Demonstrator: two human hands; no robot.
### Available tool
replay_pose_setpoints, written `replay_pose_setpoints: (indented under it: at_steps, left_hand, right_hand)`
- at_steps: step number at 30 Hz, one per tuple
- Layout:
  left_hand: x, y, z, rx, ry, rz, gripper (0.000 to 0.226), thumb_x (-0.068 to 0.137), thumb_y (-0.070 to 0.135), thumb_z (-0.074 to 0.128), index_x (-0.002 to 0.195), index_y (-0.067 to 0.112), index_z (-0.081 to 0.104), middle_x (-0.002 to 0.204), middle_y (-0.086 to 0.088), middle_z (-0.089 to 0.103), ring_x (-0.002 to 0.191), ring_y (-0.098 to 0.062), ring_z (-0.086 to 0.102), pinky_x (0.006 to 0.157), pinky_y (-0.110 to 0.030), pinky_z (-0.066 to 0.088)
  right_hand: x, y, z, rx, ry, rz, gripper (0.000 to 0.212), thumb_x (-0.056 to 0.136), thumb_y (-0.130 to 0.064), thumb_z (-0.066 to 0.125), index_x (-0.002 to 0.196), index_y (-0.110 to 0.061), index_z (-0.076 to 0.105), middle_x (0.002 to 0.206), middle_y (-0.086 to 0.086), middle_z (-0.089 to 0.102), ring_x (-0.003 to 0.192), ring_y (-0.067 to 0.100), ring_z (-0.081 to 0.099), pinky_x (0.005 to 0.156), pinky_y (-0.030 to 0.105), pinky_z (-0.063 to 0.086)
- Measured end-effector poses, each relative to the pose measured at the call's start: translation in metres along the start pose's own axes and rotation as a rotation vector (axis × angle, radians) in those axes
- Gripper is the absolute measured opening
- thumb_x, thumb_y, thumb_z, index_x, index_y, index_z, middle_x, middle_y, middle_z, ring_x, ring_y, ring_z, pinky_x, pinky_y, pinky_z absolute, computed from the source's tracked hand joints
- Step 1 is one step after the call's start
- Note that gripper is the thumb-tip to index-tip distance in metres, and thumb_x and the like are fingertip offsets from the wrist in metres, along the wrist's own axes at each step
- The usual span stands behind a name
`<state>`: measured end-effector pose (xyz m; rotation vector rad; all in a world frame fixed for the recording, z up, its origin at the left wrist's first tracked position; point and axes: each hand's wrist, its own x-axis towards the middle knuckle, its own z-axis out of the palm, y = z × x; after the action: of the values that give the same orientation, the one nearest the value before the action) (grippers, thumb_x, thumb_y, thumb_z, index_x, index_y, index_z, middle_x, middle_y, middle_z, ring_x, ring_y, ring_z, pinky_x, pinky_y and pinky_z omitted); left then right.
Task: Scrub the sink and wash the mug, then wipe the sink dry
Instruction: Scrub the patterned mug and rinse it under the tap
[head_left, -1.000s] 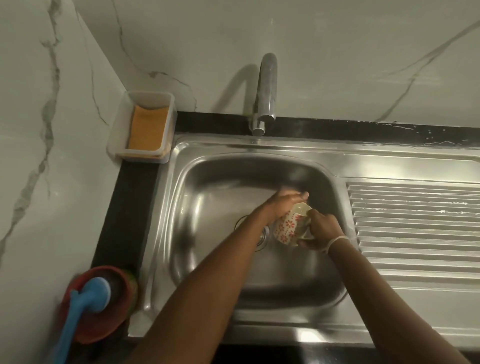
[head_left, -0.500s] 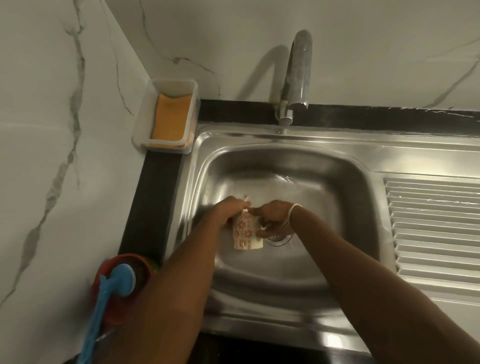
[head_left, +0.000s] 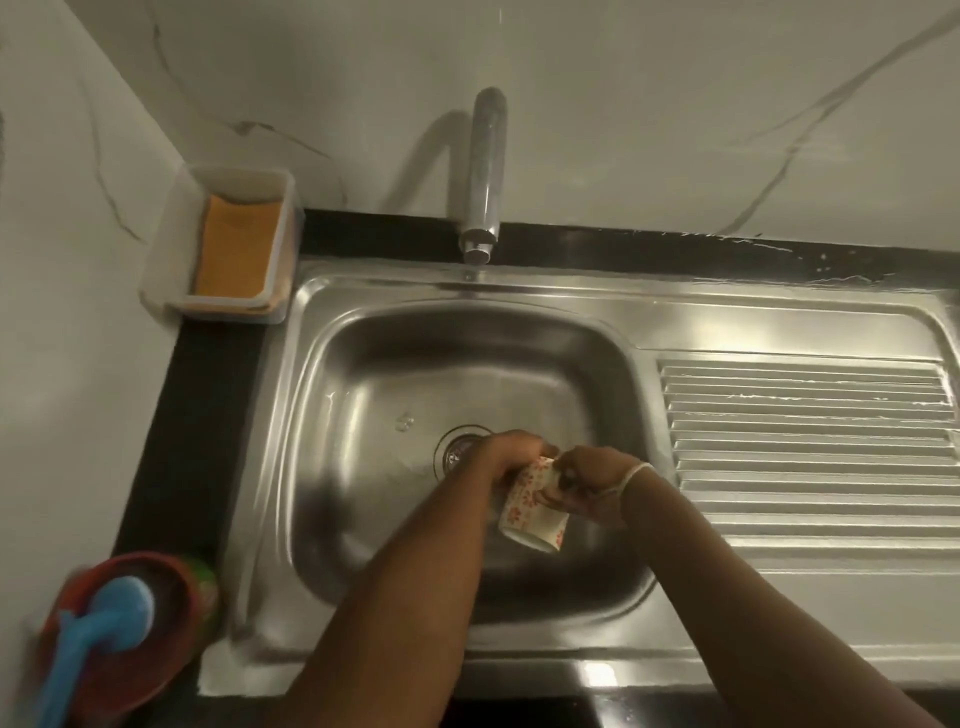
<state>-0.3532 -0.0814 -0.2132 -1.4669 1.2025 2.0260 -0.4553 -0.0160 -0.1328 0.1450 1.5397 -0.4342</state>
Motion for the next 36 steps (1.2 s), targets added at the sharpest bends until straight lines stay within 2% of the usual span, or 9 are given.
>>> replay_pose_setpoints:
  at_steps: [3,6,8,12,21,24,28,33,36]
  left_hand:
    - [0.0,0.015,0.01,-0.061,0.075,0.057,0.038,0.095,0.04,0.049,0.097,0.007,0.067,0.094,-0.014,0.072,0.085,-0.029,0.068,0.087,-0.044,0.055]
    - [-0.006,0.012,0.0,-0.073,0.146,0.099,0.041,0.094,0.043,0.05,0.1,0.006,0.068,0.096,-0.014,0.073,0.09,-0.029,0.07,0.09,-0.044,0.055]
    - [-0.012,0.003,-0.015,-0.074,0.171,0.099,0.038,0.093,0.042,0.054,0.098,0.007,0.068,0.093,-0.013,0.074,0.089,-0.028,0.071,0.09,-0.044,0.055]
    - [-0.03,-0.019,-0.043,-0.076,0.244,0.102,0.035,0.091,0.038,0.06,0.1,0.005,0.068,0.096,-0.014,0.072,0.089,-0.028,0.07,0.084,-0.041,0.057]
    - [-0.085,-0.033,-0.066,-0.026,0.228,0.173,0.05,0.081,0.052,0.07,0.11,0.012,0.068,0.1,-0.01,0.073,0.088,-0.024,0.071,0.078,-0.033,0.059]
    - [-0.096,-0.03,-0.066,0.011,0.208,0.183,0.051,0.078,0.053,0.072,0.11,0.013,0.069,0.101,-0.009,0.073,0.091,-0.025,0.071,0.082,-0.035,0.058]
    - [-0.117,-0.026,-0.06,0.044,0.196,0.184,0.054,0.071,0.052,0.077,0.109,0.014,0.07,0.106,-0.011,0.071,0.098,-0.028,0.068,0.087,-0.042,0.057]
    - [-0.152,-0.018,-0.046,0.054,0.247,0.049,0.09,0.058,0.058,0.083,0.129,0.012,0.053,0.123,-0.016,0.059,0.101,-0.036,0.064,0.072,-0.051,0.059]
    - [-0.168,-0.015,-0.042,0.039,0.314,0.068,0.087,0.058,0.049,0.086,0.126,0.007,0.052,0.111,-0.018,0.064,0.085,-0.036,0.07,0.071,-0.049,0.06]
  right_hand:
    - [0.002,-0.007,-0.013,-0.114,0.112,-0.12,0.014,0.099,0.0,0.049,0.092,0.008,0.059,0.097,0.023,0.055,0.087,0.043,0.062,0.065,0.044,0.06]
    - [0.01,-0.014,-0.011,-0.63,0.201,-0.268,0.033,0.097,-0.017,0.057,0.123,0.004,0.061,0.122,0.018,0.065,0.115,0.038,0.063,0.097,0.045,0.054]
    - [0.003,-0.014,0.003,-1.026,0.177,-0.37,0.045,0.093,-0.031,0.066,0.129,-0.005,0.061,0.125,0.011,0.066,0.115,0.03,0.063,0.1,0.032,0.05]
    - [-0.003,-0.004,0.036,-1.304,0.141,-0.487,0.048,0.09,-0.023,0.071,0.134,-0.01,0.059,0.128,0.009,0.065,0.113,0.027,0.064,0.097,0.03,0.051]
    - [-0.013,0.008,0.068,-0.858,0.071,-0.469,0.038,0.089,-0.015,0.071,0.124,-0.003,0.061,0.127,0.014,0.064,0.111,0.034,0.064,0.091,0.043,0.058]
    - [-0.018,0.012,0.069,-0.661,0.061,-0.42,0.039,0.088,-0.004,0.067,0.126,0.0,0.06,0.116,0.015,0.066,0.104,0.032,0.066,0.079,0.037,0.061]
    - [-0.037,0.025,0.065,-0.333,-0.014,-0.39,0.031,0.089,-0.008,0.069,0.116,0.004,0.061,0.088,0.015,0.06,0.087,0.037,0.067,0.068,0.054,0.061]
    - [-0.049,0.046,0.076,-0.277,-0.051,-0.609,0.034,0.091,-0.013,0.069,0.123,-0.013,0.057,0.111,0.014,0.066,0.093,0.033,0.07,0.066,0.055,0.061]
    - [-0.064,0.053,0.083,-0.191,-0.047,-0.648,0.033,0.096,-0.016,0.06,0.127,-0.021,0.048,0.113,0.014,0.062,0.091,0.036,0.07,0.064,0.056,0.061]
